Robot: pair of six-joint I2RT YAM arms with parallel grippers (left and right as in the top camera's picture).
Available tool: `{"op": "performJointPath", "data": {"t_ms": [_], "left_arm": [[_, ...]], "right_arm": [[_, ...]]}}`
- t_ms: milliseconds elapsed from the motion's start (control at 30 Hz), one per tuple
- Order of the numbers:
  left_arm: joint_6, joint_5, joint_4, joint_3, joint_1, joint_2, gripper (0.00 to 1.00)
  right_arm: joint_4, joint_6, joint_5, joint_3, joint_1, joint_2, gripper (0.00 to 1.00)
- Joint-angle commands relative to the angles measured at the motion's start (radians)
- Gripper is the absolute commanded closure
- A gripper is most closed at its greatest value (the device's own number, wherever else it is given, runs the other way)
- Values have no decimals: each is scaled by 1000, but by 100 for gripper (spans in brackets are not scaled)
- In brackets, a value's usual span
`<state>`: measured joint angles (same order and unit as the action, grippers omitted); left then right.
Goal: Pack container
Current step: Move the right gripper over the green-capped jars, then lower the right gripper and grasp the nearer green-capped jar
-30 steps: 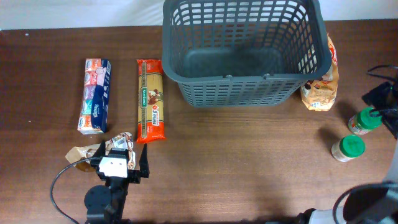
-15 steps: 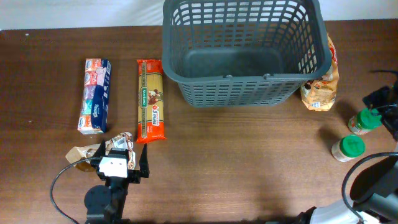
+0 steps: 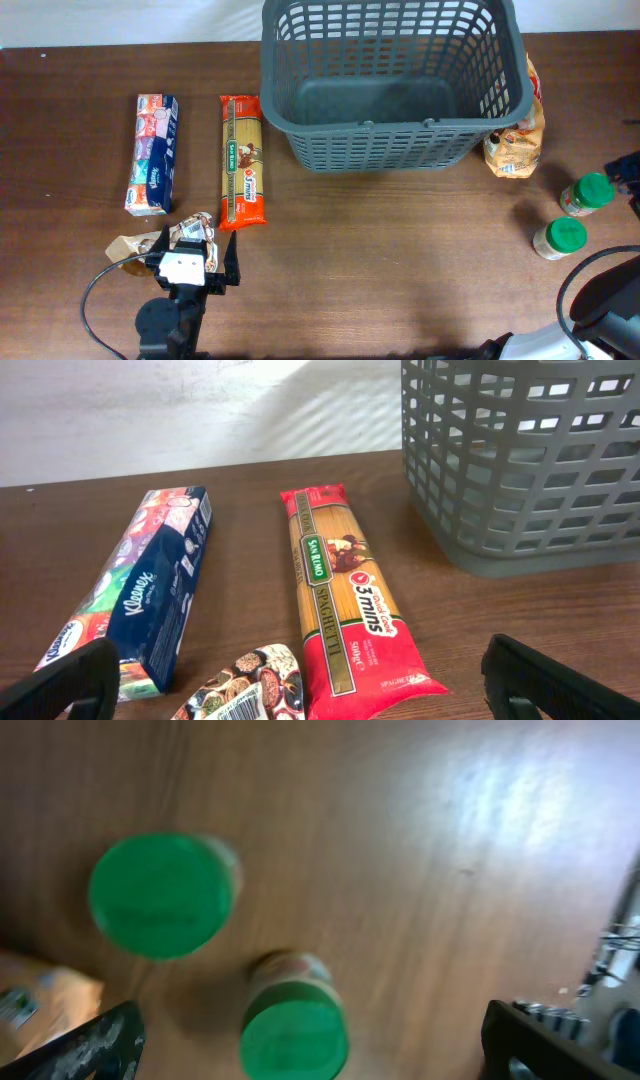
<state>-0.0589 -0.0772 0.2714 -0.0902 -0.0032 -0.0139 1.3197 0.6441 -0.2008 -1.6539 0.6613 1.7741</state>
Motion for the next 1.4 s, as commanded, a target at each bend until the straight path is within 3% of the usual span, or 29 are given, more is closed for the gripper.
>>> {"op": "performJointPath", "data": {"t_ms": [0,600,1367], "left_arm": [[6,3,-2,5,6,9,1],[6,3,-2,5,6,9,1],[6,3,-2,5,6,9,1]], "right_arm": [[-1,-42,106,-10,-2,0,1],[-105,-116,122,231,-7,0,1],[-98,-169,122,257,-98,0,1]]}}
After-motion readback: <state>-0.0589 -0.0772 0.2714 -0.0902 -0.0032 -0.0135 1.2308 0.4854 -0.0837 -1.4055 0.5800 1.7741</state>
